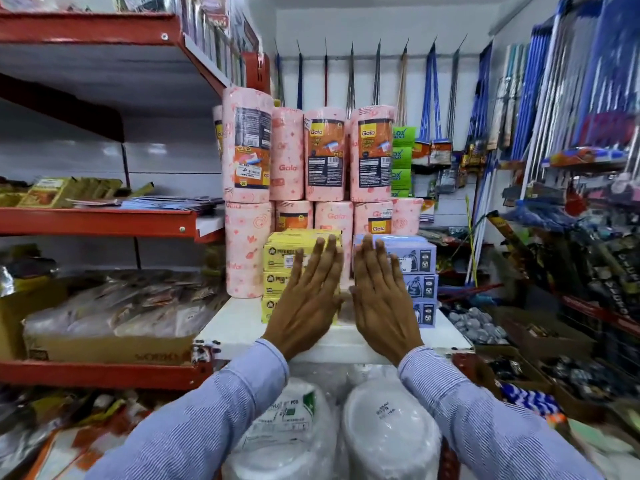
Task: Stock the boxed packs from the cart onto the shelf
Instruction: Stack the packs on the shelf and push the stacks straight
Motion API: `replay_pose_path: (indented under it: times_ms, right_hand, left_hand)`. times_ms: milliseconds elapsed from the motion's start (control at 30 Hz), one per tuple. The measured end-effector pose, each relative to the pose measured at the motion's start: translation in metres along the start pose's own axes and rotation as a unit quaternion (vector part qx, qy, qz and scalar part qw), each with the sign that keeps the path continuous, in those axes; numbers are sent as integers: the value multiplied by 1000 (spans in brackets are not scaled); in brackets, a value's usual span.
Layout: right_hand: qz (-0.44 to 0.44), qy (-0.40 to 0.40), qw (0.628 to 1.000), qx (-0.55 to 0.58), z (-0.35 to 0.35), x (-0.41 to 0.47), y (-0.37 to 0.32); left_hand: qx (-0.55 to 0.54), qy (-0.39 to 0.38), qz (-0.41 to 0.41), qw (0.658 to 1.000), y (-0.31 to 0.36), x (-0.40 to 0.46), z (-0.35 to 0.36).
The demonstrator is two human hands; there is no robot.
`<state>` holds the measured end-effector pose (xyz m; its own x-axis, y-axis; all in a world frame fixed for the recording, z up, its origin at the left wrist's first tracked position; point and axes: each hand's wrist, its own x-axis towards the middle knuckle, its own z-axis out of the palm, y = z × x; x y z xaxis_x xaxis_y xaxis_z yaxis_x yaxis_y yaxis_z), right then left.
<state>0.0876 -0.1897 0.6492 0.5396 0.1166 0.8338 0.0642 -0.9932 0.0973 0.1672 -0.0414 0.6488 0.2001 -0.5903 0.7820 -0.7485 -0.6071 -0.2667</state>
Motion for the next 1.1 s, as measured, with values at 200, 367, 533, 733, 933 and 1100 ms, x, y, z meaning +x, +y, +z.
replay_pose_path:
  times_ms: [200,367,533,733,933,1100]
  right_hand:
    - [41,-9,998,-41,-16,-18,52]
    - [45,-20,998,-40,-12,-21,61]
    - [64,-25,997,-31,-8,-21,66]
    - [53,-15,998,-20,-8,-20,65]
    - [53,-12,998,-33,-6,-21,66]
    - [51,-14,998,-41,-4,-20,65]
  left_hand:
    - [-32,6,20,999,41,35,22]
    - [-37,-15,9,999,46,41,33]
    - [-57,-8,5,998,47,42,35]
    - [-67,-13,3,998,48,42,36]
    - [-63,-24,14,998,51,42,38]
    - [-52,-28,13,998,52,42,35]
